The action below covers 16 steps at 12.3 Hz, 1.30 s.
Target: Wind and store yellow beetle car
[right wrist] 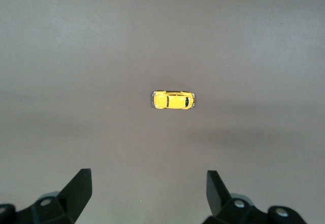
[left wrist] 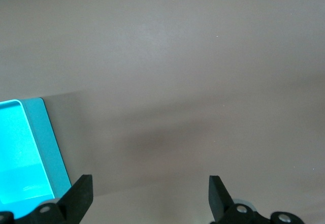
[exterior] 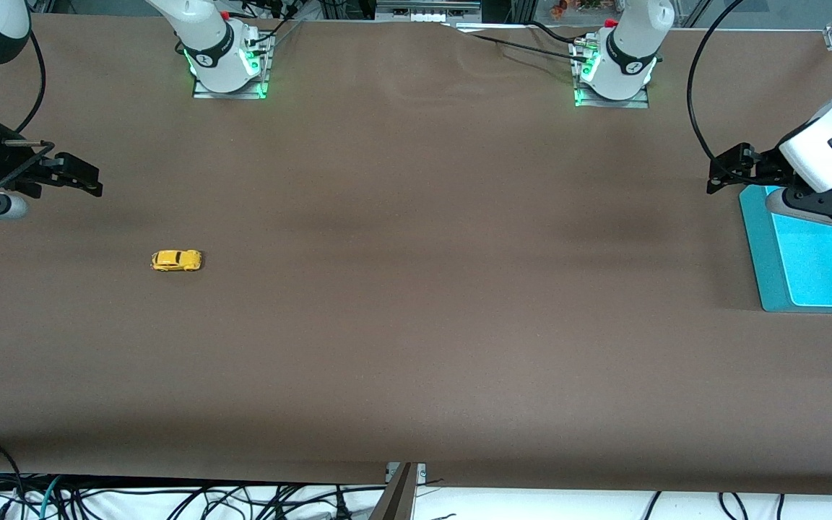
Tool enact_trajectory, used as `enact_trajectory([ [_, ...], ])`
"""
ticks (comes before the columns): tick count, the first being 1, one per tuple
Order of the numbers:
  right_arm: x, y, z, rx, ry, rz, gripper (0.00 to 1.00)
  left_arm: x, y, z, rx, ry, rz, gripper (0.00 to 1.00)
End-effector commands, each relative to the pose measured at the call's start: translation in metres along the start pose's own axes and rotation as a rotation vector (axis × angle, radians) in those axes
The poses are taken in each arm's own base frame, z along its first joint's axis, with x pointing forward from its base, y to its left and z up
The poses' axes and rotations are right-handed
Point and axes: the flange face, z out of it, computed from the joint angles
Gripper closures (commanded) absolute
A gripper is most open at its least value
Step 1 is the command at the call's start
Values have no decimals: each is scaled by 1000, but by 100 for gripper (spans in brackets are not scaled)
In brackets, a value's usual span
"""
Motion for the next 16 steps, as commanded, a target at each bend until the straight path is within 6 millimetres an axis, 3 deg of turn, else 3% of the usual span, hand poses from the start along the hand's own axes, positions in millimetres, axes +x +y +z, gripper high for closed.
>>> enact_trajectory([
  [1,2,2,-7,11,7,1,0,2,0,-5,-20,2,-8,0],
  [7,2,5,-7,13,9,6,0,2,0,-5,-20,2,-8,0],
  [11,5,-5,0,14,-7,-3,0,2,-1,-6,-20,4,-7,0],
  [12,6,-11,3,12,-13,-19,0,2,-3,-6,-20,4,-4,0],
  [13,14,-15,20,14,-48,-25,0,2,-3,-6,-20,4,-5,0],
  [16,11,-14,28,17,-100,-22,0,2,-4,-6,-20,4,-7,0],
])
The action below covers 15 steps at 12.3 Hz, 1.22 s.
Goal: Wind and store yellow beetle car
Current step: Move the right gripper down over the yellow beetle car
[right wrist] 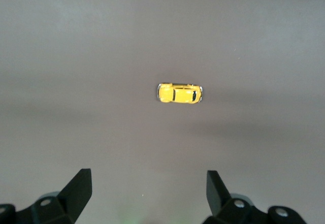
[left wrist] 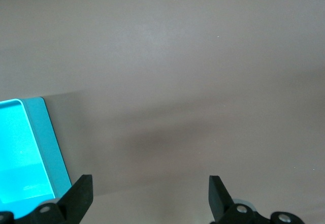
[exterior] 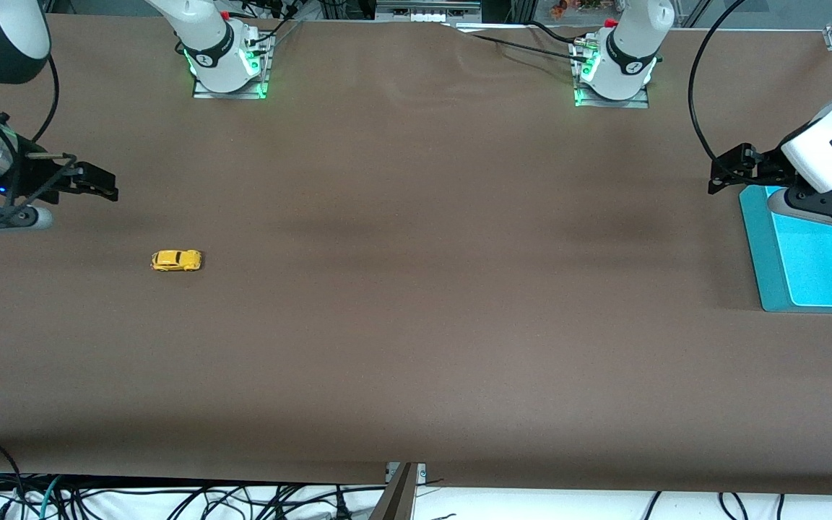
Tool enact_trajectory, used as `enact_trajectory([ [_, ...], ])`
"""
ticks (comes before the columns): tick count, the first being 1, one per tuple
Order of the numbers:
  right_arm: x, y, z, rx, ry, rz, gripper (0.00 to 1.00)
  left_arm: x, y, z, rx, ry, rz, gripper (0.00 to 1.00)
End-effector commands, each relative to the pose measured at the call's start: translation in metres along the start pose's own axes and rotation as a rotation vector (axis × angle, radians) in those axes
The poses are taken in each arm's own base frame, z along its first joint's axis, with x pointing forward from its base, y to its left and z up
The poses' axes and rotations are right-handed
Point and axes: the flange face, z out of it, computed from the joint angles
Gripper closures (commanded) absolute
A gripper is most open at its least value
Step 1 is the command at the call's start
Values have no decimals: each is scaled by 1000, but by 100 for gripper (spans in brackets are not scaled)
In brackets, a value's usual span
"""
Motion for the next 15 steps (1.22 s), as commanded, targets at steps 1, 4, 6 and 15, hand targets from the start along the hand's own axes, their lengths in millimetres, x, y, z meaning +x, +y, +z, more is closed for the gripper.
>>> enact_trajectory([
  [1,0,3,0,17,-29,-10,0,2,-2,-5,-20,1,-3,0],
  [4,15,21,23,-29,-58,-368,0,2,-1,-6,-20,4,-1,0],
  [6,29,37,50,-30,-60,-566,0,2,-2,-6,-20,4,-3,0],
  [15,20,52,221,-84,43,-1289,0,2,-2,-6,-17,2,-3,0],
])
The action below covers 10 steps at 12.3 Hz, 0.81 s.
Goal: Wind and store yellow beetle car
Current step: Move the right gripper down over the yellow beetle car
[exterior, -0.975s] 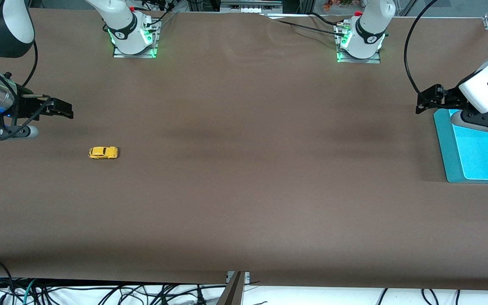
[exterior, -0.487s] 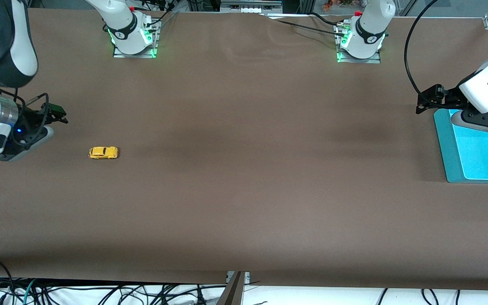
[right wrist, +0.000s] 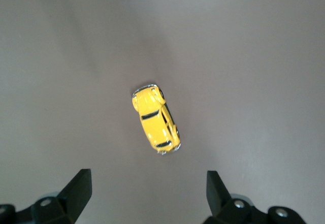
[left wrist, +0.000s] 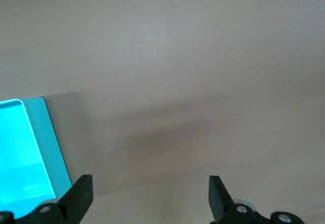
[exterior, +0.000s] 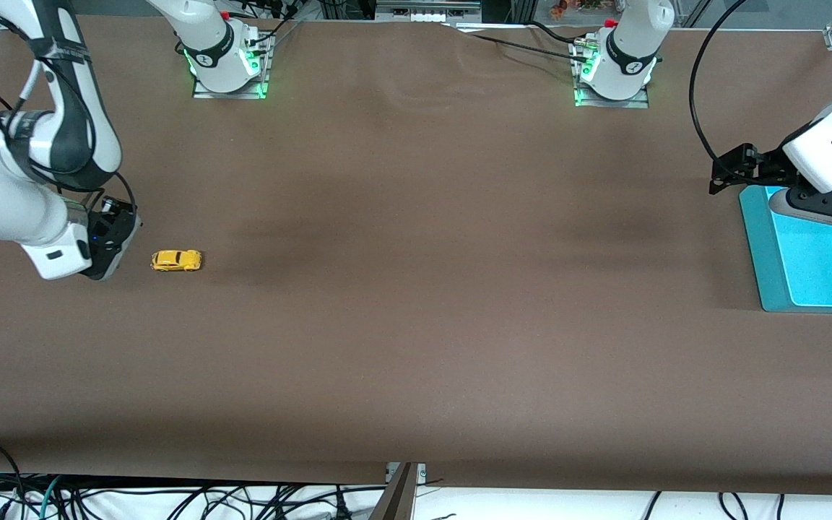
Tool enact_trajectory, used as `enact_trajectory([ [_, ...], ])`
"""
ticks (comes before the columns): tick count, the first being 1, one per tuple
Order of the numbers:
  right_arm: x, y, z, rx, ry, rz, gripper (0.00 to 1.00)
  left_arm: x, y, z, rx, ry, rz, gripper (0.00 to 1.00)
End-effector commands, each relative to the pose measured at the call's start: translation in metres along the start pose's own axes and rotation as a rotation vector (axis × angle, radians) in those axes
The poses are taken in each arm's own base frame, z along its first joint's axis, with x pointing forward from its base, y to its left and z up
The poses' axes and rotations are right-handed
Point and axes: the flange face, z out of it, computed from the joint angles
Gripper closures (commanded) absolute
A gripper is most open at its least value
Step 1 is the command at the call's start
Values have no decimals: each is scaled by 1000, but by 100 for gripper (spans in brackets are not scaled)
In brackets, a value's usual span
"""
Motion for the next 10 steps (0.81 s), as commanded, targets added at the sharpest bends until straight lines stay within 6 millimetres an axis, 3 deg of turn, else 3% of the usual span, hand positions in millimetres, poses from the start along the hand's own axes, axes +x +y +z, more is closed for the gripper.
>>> enact_trajectory([
  [1,-9,-18,37,-86,22,-179,0,2,-2,-5,-17,1,-3,0],
  [5,-9,-25,84,-163,34,-292,0,2,-2,-5,-20,2,-3,0],
  [10,-16,-27,121,-200,35,-334,0,2,2,-5,-20,0,-1,0],
])
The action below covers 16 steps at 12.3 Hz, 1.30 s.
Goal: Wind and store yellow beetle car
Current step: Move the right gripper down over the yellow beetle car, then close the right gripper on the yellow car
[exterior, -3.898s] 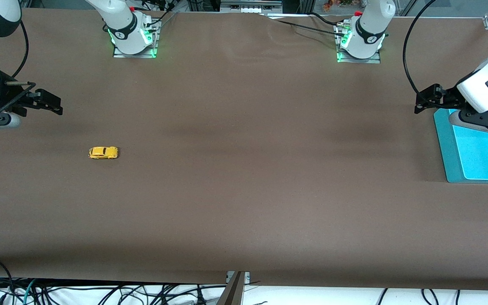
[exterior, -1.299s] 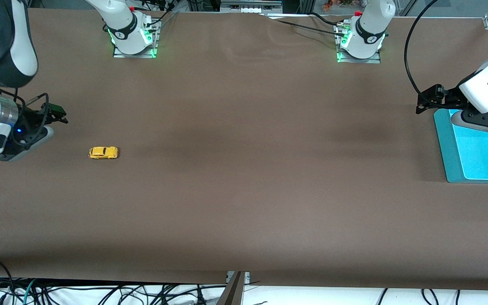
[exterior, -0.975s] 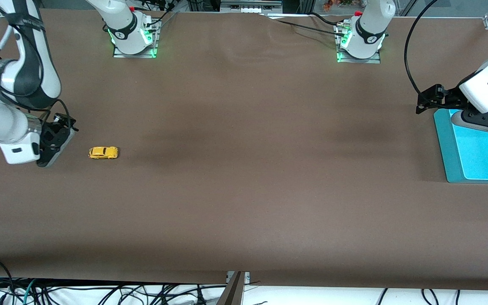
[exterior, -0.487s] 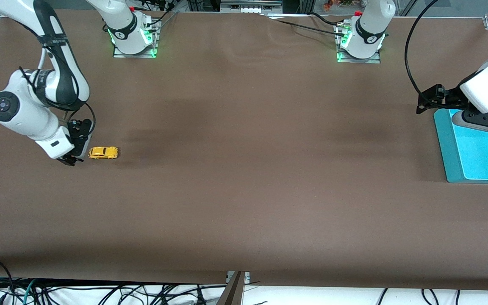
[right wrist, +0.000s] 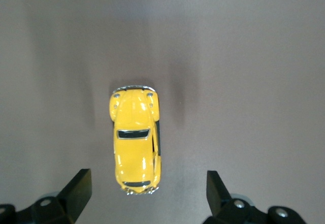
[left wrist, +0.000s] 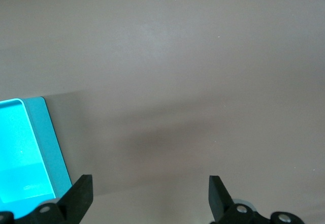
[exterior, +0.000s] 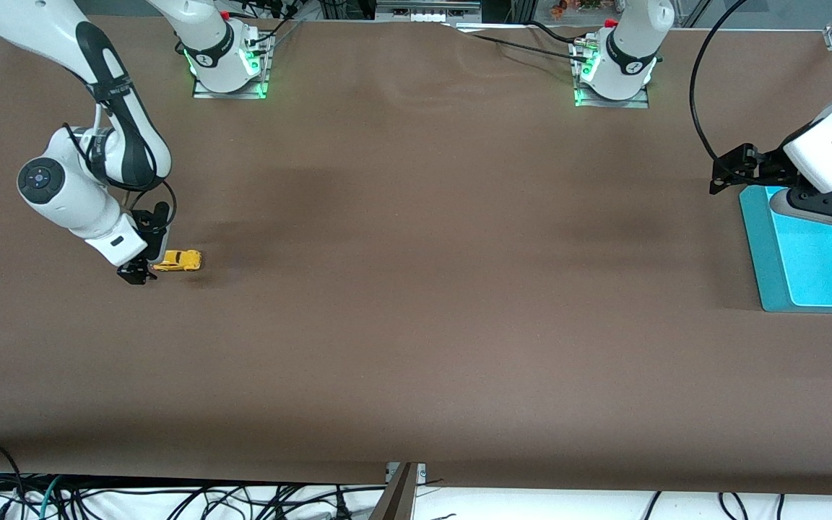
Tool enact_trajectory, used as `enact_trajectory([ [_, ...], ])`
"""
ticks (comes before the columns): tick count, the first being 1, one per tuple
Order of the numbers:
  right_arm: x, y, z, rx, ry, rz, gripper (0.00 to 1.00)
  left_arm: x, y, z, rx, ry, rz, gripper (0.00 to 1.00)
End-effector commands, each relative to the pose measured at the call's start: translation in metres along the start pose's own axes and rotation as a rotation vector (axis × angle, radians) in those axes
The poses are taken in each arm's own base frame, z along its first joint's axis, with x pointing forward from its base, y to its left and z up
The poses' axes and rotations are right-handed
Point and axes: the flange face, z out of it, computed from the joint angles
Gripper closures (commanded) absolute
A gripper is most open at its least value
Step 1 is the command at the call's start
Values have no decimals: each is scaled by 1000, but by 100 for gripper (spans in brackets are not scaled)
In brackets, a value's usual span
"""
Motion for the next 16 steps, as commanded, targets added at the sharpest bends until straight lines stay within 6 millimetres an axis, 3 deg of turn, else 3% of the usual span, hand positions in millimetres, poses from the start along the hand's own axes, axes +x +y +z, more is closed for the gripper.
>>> enact_trajectory([
  [1,-1,-13,15,-33,5,-21,0,2,2,-5,-20,0,-3,0],
  [5,1,-19,23,-39,5,-22,2,3,3,-5,-20,2,0,0],
  [6,1,-19,23,-39,5,-23,9,2,1,-5,-20,2,0,0],
  [9,1,-19,20,-40,5,-23,57,2,1,-5,-20,2,0,0],
  [11,2,-19,21,-39,5,-26,74,2,1,-5,-20,2,2,0],
  [12,2,-19,22,-37,5,-27,78,2,1,-5,-20,2,2,0],
  [16,-9,-24,34,-17,5,-30,78,2,1,-5,-20,2,0,0],
])
